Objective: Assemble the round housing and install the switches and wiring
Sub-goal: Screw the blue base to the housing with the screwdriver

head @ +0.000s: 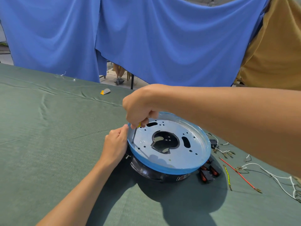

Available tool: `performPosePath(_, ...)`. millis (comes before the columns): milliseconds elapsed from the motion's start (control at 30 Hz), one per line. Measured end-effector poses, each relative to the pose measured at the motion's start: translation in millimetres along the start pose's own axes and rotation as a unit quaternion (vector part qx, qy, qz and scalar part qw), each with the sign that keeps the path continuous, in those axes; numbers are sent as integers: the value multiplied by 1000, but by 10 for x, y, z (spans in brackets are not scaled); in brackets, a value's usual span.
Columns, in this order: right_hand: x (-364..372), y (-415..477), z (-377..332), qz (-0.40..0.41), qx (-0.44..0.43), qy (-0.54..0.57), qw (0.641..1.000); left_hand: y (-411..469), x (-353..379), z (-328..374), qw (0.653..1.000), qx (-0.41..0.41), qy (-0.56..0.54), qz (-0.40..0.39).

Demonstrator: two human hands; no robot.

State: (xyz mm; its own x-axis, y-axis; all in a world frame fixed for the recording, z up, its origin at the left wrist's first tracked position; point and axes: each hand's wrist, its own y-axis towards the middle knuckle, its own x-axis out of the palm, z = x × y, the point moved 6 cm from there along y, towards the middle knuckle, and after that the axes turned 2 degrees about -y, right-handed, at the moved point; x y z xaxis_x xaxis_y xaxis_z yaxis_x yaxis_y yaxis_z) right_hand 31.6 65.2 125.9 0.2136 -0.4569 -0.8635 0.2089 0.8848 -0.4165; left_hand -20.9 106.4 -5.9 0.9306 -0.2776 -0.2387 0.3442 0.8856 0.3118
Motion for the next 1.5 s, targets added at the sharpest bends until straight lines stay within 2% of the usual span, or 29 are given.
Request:
performPosePath(133,73,83,89,-87,87,108,987,-7,-2,-15,1000,7,-10,-3)
performPosePath(267,60,52,127,-105,101,129,981,1,7,-10,1000,12,-12,-1)
performPosePath(333,60,49,85,-108,99,101,984,3,3,-19,1000,12,-8,3)
performPosePath(533,-24,-38,-111,-57,12,-24,998,13,0,-39,1000,14,4,-3)
performPosePath(600,-46,-85,-166,-6,-38,-122,992,20,-1,-40,1000,15,6,-1)
performPosePath(667,-82,-165,-223,77,-100,-211,969,26,-1,-43,1000,18,0,0)
performPosePath(733,-107,-229,-227,134,-142,-220,956,25,-2,-44,1000,23,-7,0)
performPosePath(900,-100,-281,-248,174,-196,-192,946,13,0,-51,1000,16,3,-4)
performPosePath(1033,-103,-233,-304,181,-178,-189,949,25,4,-57,1000,8,4,1)
performPosePath(1133,-98,-126,-228,140,-109,-145,973,23,2,-46,1000,6,5,4)
performPosePath(1233,-37,48,-79,44,4,17,999,5,6,-35,1000,9,5,-3)
performPosePath(1300,34,124,-14,-21,70,127,989,-10,0,-23,1000,9,4,-5)
performPosePath(1400,70,122,67,-43,96,198,975,-14,-9,-6,1000,10,0,-4)
performPosePath(1500,113,13,155,-49,83,197,976,-9,-13,-17,1000,11,3,4)
